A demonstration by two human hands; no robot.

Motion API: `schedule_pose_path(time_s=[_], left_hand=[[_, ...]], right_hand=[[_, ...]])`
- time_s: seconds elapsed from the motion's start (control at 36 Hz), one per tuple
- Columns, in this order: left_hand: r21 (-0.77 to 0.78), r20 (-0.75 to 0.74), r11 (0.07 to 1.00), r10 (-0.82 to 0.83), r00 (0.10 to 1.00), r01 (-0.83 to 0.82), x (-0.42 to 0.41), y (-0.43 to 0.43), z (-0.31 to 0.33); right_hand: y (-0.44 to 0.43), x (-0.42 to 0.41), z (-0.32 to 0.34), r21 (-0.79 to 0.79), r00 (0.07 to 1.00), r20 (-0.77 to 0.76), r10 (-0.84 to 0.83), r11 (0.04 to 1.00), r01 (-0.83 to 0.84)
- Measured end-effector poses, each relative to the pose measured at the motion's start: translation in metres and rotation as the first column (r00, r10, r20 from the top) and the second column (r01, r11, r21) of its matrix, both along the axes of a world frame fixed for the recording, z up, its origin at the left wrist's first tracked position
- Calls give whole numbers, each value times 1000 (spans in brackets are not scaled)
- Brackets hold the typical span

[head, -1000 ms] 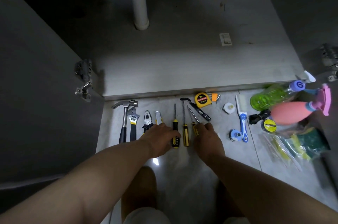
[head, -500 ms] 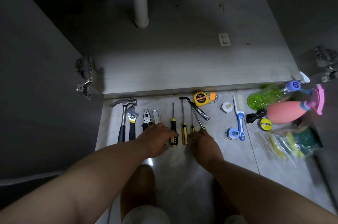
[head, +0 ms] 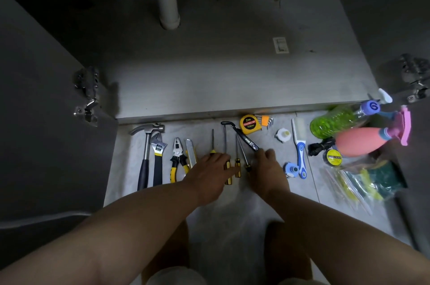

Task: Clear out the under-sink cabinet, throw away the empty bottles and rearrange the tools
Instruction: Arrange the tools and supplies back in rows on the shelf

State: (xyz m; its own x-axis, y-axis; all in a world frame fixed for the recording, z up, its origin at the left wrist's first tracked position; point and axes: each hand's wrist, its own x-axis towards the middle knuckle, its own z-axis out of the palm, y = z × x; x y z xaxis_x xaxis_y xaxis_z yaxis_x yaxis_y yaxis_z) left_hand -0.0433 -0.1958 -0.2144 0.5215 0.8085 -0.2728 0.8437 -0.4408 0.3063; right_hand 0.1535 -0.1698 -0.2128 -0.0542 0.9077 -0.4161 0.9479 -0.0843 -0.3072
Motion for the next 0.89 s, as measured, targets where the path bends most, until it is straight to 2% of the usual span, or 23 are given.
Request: schedule_pose_path(time_s=[0.06, 0.14, 0.19, 0.28, 0.39, 0.47, 0.58, 0.67, 0.72, 0.81, 0.89], left_hand=[[20, -40, 999, -24, 999, 25, 3, 1, -4], [49, -89, 997, -62, 994, 67, 6, 4, -7], [25, -102, 997, -66, 993, 69, 7, 4, -8], [-4, -115, 999, -55, 992, 55, 8, 3, -9], [-18, -121, 999, -48, 991, 46, 7, 1, -8], [-24, -109, 999, -49, 993, 46, 5, 1, -8], [-25, -75, 999, -28, 997, 26, 5, -2, -7], [-41, -63, 999, 8, 998, -10, 4, -4, -4], [-54, -69, 998, 39, 997, -43, 2, -6, -1], [-32, -66, 997, 75, 995, -77, 1, -8, 2], [-35, -79, 996, 77, 994, -80, 2, -9, 2]], right_hand=[[12, 3, -1, 68, 997, 13, 74, 995, -75], [27, 6, -1, 32, 962, 82, 259, 965, -262], [29, 7, -1, 25, 946, 105, 308, 950, -312], [18, 9, -2, 34, 962, 112, 249, 967, -254], [-8, 17, -1, 48, 992, 93, 90, 994, -95], [-25, 24, 2, 10, 994, 107, 10, 1000, -11], [-31, 28, 8, -42, 992, 128, -9, 999, 15], [-29, 26, 13, 41, 982, 190, 9, 999, -17], [-27, 22, 14, 60, 988, 151, 33, 997, -43], [-24, 11, 13, -52, 998, 38, 43, 998, -41], [-23, 1, 9, -165, 999, 31, 12, 986, -7]])
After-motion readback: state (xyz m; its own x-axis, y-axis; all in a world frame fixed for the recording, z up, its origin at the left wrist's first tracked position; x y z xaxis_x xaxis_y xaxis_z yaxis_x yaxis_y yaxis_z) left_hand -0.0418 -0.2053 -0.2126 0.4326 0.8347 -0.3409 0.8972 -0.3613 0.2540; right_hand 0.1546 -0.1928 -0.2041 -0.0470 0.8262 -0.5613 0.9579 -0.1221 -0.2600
